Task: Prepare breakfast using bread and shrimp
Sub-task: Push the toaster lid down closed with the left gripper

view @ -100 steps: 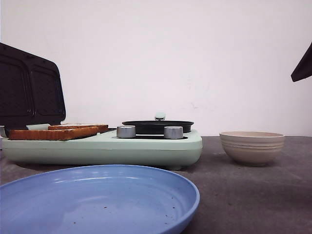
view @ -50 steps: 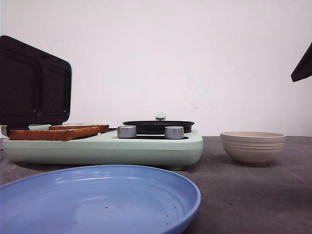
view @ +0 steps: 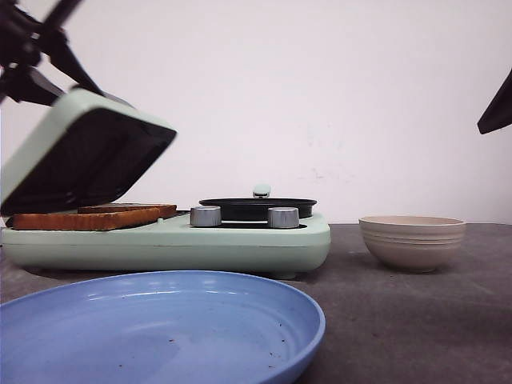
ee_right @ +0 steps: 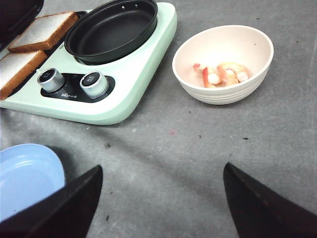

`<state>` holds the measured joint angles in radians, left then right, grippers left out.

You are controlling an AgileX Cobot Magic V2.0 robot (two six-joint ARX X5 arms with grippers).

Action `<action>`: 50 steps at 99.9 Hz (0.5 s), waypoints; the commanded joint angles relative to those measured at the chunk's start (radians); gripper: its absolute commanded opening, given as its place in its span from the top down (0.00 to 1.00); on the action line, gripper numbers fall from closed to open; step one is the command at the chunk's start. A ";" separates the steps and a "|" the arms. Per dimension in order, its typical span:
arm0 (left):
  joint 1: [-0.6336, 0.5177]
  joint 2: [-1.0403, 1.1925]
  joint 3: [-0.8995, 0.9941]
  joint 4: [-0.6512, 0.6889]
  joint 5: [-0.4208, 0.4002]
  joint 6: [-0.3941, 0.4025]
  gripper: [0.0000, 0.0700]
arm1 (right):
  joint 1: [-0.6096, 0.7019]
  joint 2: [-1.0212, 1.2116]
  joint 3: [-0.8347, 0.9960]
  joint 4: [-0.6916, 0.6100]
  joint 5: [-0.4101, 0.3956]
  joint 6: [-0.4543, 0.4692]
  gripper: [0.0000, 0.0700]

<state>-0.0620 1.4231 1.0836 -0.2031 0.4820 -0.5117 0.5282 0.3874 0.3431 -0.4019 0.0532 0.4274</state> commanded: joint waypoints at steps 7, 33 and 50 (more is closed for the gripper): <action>-0.058 0.061 -0.023 -0.098 -0.155 0.076 0.99 | 0.005 0.002 0.000 0.011 0.000 0.018 0.33; -0.193 0.155 -0.023 -0.126 -0.229 0.119 1.00 | 0.005 0.002 0.000 0.003 0.000 0.019 0.33; -0.232 0.185 -0.023 -0.124 -0.260 0.119 1.00 | 0.005 0.002 0.000 0.003 0.000 0.025 0.33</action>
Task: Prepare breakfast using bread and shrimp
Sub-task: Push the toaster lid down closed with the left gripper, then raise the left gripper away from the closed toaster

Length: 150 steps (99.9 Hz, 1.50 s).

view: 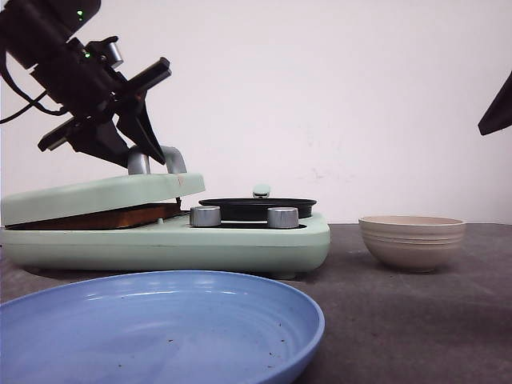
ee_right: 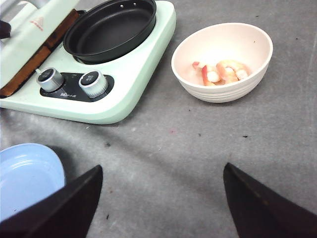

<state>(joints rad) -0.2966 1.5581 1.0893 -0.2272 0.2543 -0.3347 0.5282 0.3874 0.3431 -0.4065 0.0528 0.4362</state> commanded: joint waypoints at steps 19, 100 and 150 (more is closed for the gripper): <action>0.002 0.050 -0.028 -0.103 -0.041 -0.057 0.97 | 0.005 0.002 0.000 0.000 0.000 0.027 0.33; 0.017 0.034 0.096 -0.226 -0.040 0.069 0.26 | 0.005 0.002 0.000 -0.029 0.000 0.028 0.33; 0.018 -0.150 0.245 -0.271 -0.040 0.190 0.26 | 0.005 0.002 0.000 -0.029 0.000 0.028 0.33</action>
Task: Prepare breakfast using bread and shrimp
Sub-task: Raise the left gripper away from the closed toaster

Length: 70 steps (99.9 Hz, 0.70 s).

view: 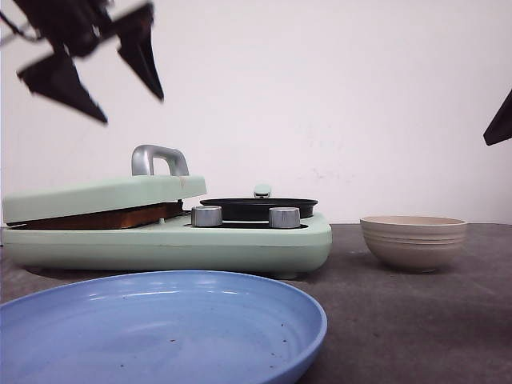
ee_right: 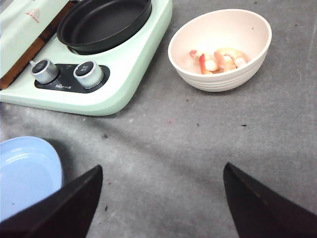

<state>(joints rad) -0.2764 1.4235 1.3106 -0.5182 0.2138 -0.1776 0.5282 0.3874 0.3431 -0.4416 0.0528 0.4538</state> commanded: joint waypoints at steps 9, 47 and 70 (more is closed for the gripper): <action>-0.002 -0.072 0.024 0.044 0.010 0.037 0.26 | 0.005 0.002 0.000 0.006 -0.011 0.010 0.33; -0.002 -0.290 0.023 0.043 0.042 0.106 0.26 | 0.005 0.002 0.000 0.006 -0.053 0.011 0.33; -0.002 -0.404 -0.045 0.061 0.043 0.114 0.26 | 0.005 0.002 0.000 0.013 -0.053 0.029 0.33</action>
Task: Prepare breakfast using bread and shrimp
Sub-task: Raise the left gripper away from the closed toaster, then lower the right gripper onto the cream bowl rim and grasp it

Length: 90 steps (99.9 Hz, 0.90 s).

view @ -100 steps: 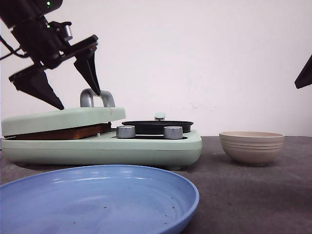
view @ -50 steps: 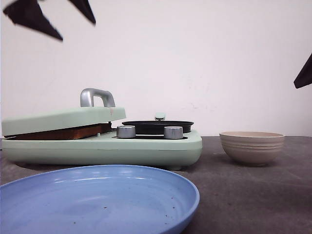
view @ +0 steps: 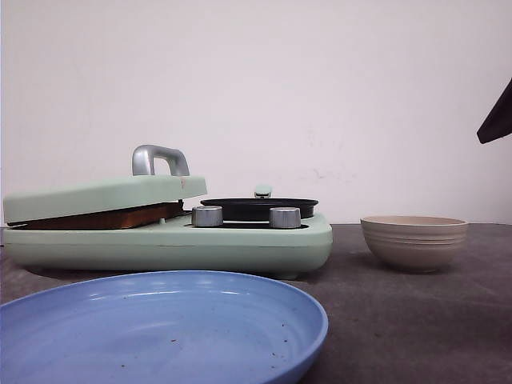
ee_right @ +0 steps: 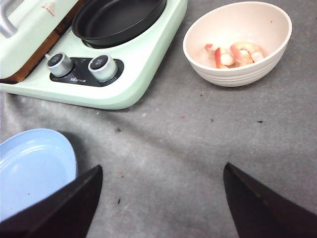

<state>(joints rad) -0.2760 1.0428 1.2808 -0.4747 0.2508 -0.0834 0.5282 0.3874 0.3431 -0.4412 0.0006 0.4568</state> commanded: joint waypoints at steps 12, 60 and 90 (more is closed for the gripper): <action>-0.003 -0.124 -0.141 0.093 0.008 0.002 0.26 | 0.005 0.003 0.007 0.026 -0.005 0.053 0.33; 0.002 -0.633 -0.663 0.194 -0.080 -0.143 0.26 | -0.033 0.193 0.161 0.032 -0.081 0.076 0.33; 0.002 -0.827 -0.717 0.025 -0.170 -0.144 0.26 | -0.161 0.544 0.476 -0.109 -0.132 -0.087 0.33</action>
<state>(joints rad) -0.2726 0.2337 0.5613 -0.4454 0.0887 -0.2245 0.3882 0.8543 0.7425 -0.5243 -0.1314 0.4473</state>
